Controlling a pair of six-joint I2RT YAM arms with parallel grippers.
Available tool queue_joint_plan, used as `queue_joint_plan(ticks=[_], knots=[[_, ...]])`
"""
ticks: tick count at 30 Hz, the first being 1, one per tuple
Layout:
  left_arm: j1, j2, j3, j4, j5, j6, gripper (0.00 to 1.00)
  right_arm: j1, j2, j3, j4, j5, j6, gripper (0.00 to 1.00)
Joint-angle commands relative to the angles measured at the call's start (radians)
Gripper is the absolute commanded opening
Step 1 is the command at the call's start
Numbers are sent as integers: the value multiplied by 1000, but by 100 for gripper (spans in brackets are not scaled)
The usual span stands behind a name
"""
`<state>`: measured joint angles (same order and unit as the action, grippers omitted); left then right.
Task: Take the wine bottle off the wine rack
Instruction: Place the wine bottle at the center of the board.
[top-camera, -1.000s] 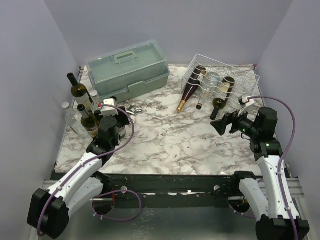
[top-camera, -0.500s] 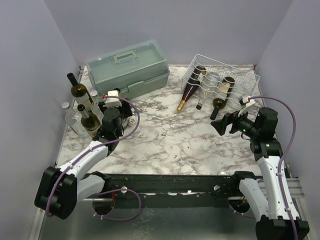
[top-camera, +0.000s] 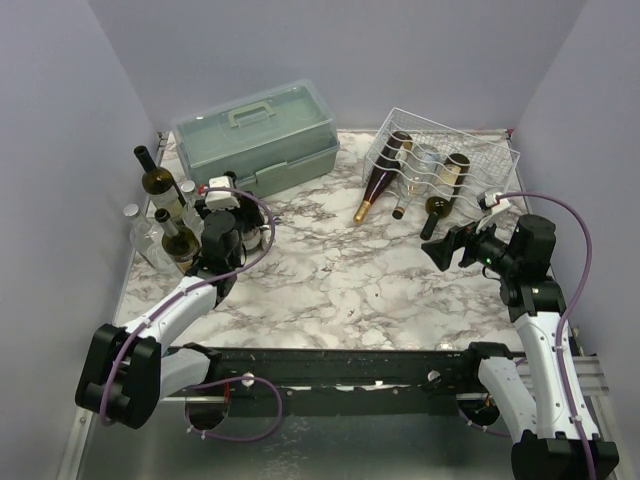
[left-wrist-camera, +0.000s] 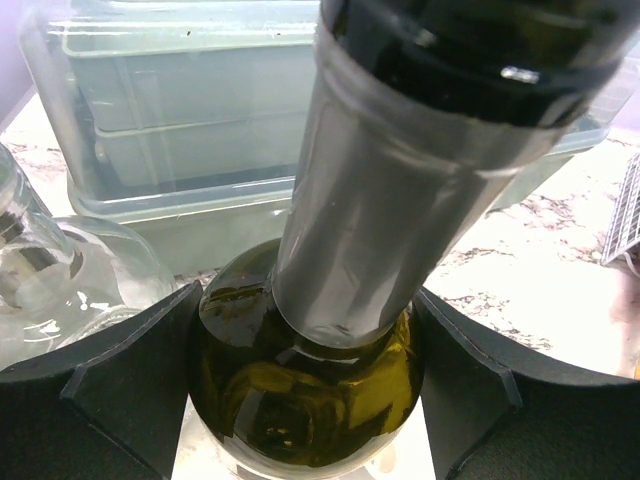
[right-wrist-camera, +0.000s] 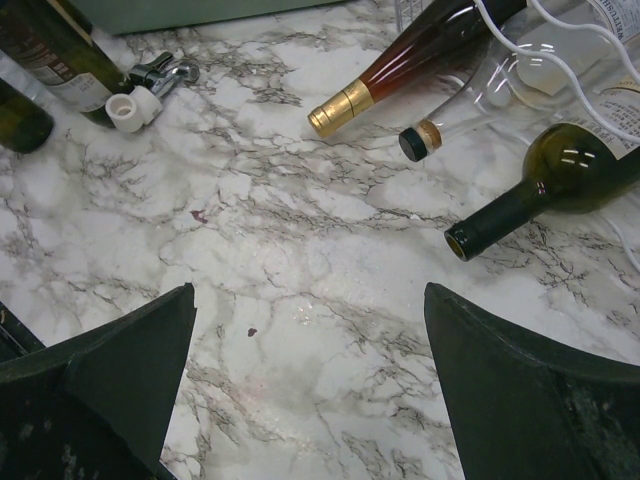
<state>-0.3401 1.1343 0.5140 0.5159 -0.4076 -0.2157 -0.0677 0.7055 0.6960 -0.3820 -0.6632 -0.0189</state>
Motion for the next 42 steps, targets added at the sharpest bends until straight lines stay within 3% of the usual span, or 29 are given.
queue_joint_plan(ticks=[1, 5, 17, 33, 42], knots=[[5, -32, -1, 125, 14, -27, 24, -10, -9, -14, 29, 20, -7, 100], [6, -50, -16, 116, 3, -16, 39, -10, -11, -15, 28, 17, -6, 100], [6, -67, -16, 79, 4, -19, 59, -11, -15, -15, 28, 19, -6, 100], [6, -70, -12, 35, -1, -30, 70, -11, -20, -13, 26, 17, -6, 100], [6, -87, -16, 16, 1, -33, 83, -12, -23, -13, 25, 17, -6, 100]])
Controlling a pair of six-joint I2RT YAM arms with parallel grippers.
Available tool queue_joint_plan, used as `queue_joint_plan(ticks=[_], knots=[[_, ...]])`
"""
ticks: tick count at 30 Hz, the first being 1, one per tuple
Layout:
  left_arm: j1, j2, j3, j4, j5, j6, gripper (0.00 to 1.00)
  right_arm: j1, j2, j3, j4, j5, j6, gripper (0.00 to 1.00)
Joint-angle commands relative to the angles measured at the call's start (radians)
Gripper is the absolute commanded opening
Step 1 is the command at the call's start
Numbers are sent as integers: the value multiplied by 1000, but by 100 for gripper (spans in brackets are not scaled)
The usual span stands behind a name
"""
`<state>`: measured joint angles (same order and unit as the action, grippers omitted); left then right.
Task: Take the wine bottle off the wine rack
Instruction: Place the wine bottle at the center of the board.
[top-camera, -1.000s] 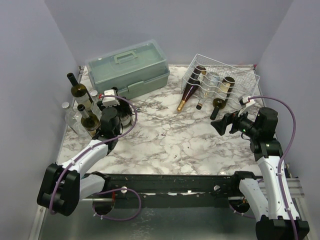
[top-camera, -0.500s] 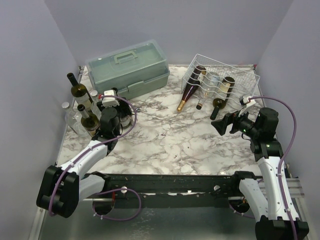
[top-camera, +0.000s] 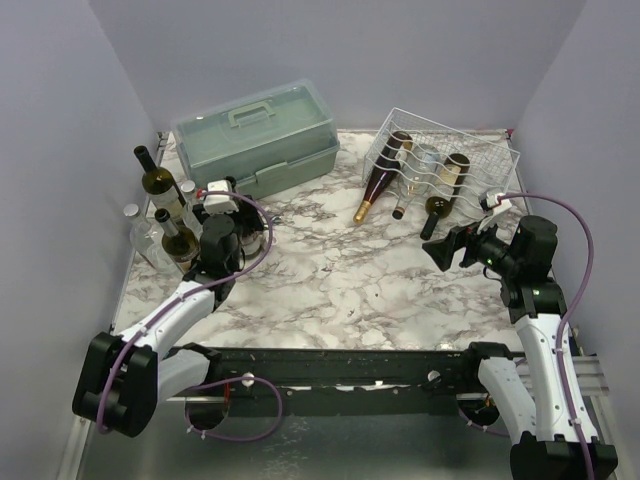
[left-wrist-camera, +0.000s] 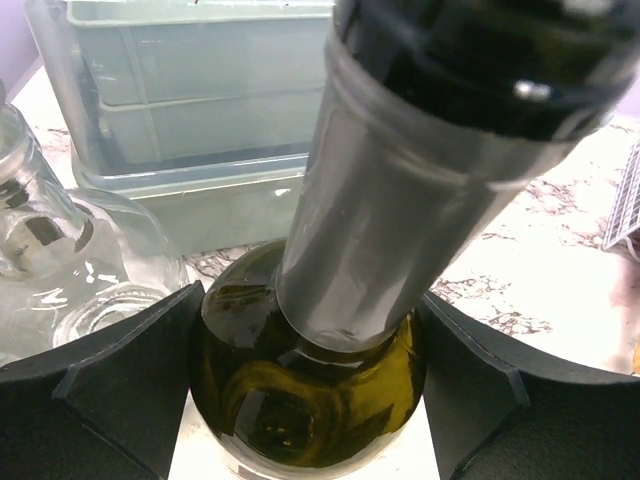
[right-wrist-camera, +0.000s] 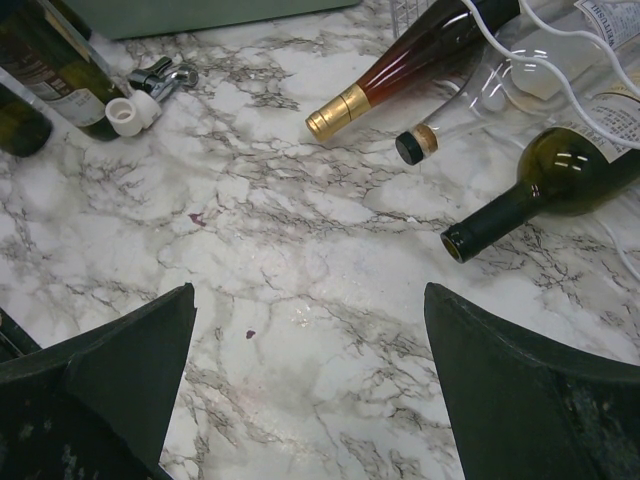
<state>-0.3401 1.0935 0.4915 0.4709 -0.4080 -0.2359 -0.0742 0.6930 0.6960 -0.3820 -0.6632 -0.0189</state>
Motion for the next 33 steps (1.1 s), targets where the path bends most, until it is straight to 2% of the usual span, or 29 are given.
queue_joint_plan(ticks=[1, 9, 13, 26, 33], knots=[[6, -47, 7, 58, 3, -13, 84, -5, -9, -13, 24, 16, -6, 100], [5, -71, 6, 27, 13, -15, 93, -6, -9, -11, 22, 14, -7, 100], [6, -117, 26, -39, 33, -27, 96, -6, -9, -11, 21, 11, -9, 99], [7, -325, 217, -539, 196, -98, 99, -6, -12, -11, 17, -9, -16, 100], [7, -413, 334, -728, 268, -79, 99, -7, -13, -10, 14, -17, -22, 100]])
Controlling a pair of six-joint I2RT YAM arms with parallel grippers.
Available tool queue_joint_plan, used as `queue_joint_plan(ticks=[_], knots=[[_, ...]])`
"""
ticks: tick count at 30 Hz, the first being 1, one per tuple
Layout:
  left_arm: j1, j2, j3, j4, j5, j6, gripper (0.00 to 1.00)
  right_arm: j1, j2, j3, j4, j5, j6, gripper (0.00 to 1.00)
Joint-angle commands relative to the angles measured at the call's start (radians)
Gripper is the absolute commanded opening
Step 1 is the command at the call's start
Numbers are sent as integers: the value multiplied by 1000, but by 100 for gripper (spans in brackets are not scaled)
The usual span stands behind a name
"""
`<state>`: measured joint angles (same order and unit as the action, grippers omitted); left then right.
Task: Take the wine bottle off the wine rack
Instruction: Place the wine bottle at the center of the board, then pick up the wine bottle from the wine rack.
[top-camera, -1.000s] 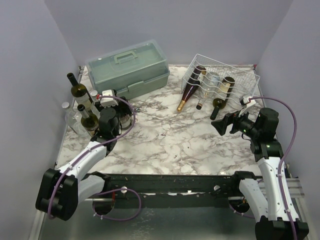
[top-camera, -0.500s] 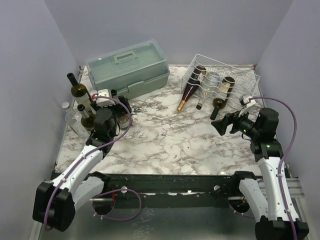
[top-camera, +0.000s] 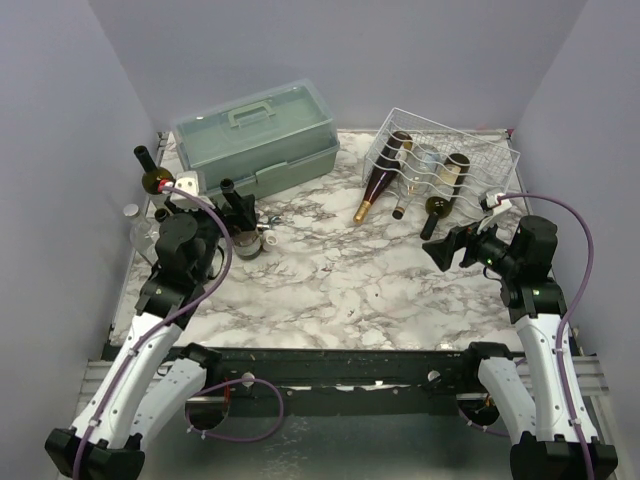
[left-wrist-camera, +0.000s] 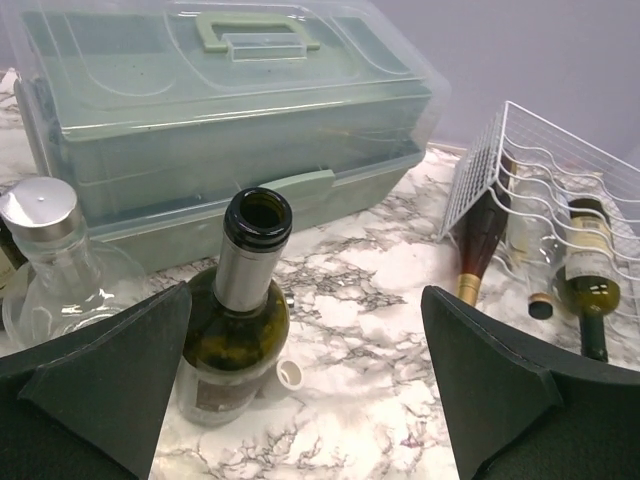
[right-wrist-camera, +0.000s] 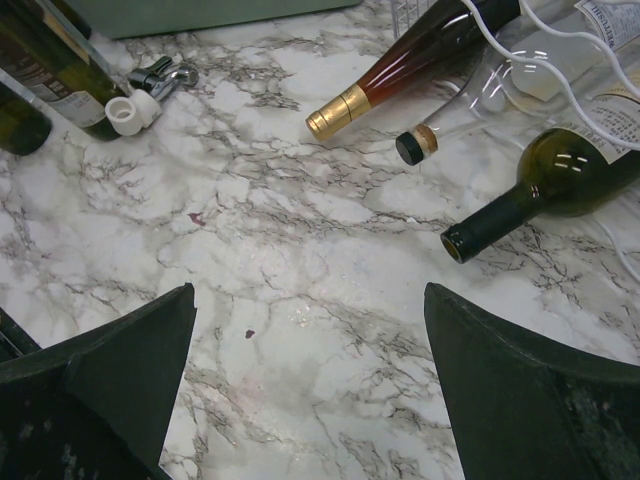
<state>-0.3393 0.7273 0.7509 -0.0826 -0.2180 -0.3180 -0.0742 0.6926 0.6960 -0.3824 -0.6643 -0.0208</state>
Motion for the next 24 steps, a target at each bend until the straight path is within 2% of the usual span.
queue_joint_plan(ticks=[1, 12, 20, 24], knots=[[6, -59, 89, -195, 86, 7, 99, -7, -13, -10, 13, -18, -22, 100], [6, -205, 199, -335, 239, 16, 99, -15, -7, -13, 10, -34, -37, 100], [6, -236, 274, -409, 416, -6, 99, -18, 21, -2, -7, -67, -72, 100], [6, -241, 288, -426, 498, -4, 99, -16, 46, 7, -30, -132, -116, 100]])
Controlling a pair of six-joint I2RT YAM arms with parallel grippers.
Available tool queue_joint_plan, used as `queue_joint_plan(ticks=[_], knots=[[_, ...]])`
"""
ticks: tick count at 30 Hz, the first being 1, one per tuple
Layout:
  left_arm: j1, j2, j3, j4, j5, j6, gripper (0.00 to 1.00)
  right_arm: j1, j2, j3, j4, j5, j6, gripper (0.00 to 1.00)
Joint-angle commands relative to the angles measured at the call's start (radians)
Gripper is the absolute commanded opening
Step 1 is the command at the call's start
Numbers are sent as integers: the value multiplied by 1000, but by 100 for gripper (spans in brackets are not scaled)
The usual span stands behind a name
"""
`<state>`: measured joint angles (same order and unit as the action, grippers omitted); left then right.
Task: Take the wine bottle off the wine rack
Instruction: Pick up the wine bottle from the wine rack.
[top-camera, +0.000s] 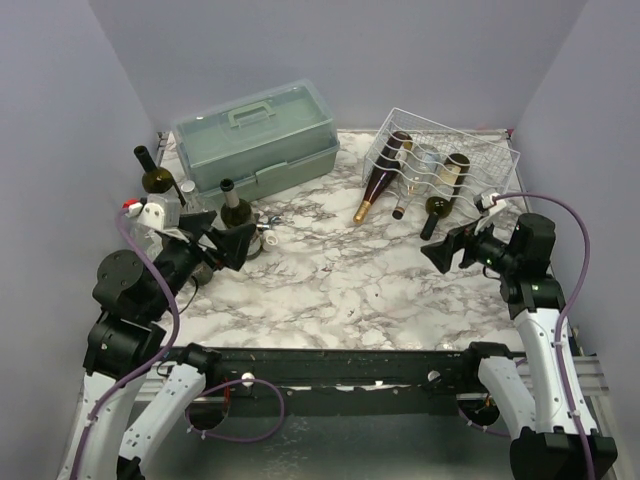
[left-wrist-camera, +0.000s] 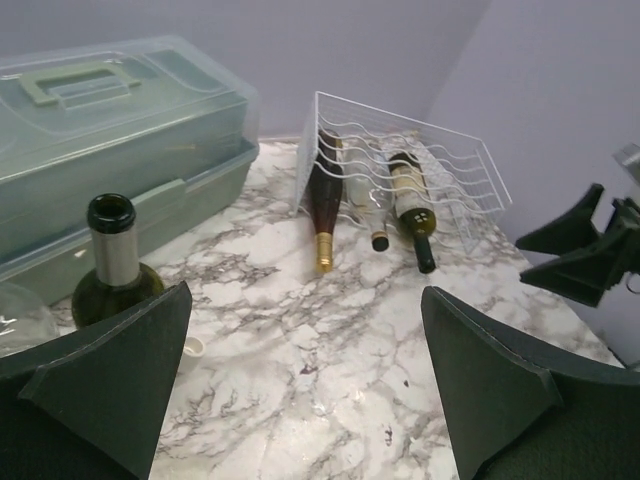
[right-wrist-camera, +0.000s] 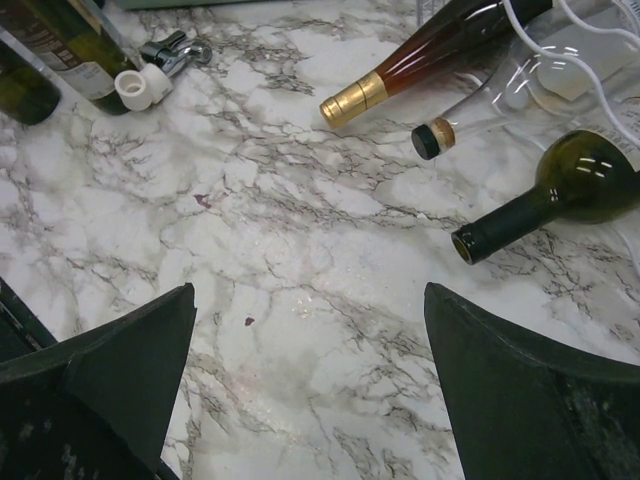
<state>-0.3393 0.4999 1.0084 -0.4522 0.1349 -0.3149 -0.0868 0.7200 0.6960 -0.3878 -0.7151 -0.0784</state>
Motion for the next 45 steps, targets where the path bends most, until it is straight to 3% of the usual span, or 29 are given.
queue_joint_plan(ticks=[1, 9, 13, 20, 24, 38, 45], knots=[[6, -12, 32, -57, 167, -9, 99, -5, 25, 7, -25, -92, -61, 100], [5, 52, 28, -41, 415, -76, 99, -4, 110, 60, -61, -76, -89, 100], [-22, 103, 28, -22, 468, -120, 99, -5, 186, 108, -100, -54, -111, 100], [-285, 192, 37, 3, 276, -71, 99, -3, 292, 164, -136, 3, -120, 100], [-357, 271, 52, 13, 228, -38, 99, -1, 310, 168, -127, 34, -106, 99], [-389, 461, -1, 89, 156, 213, 99, 75, 384, 125, 41, 245, 67, 100], [-390, 485, -73, 139, 143, 249, 99, 179, 419, 96, 154, 475, 215, 100]])
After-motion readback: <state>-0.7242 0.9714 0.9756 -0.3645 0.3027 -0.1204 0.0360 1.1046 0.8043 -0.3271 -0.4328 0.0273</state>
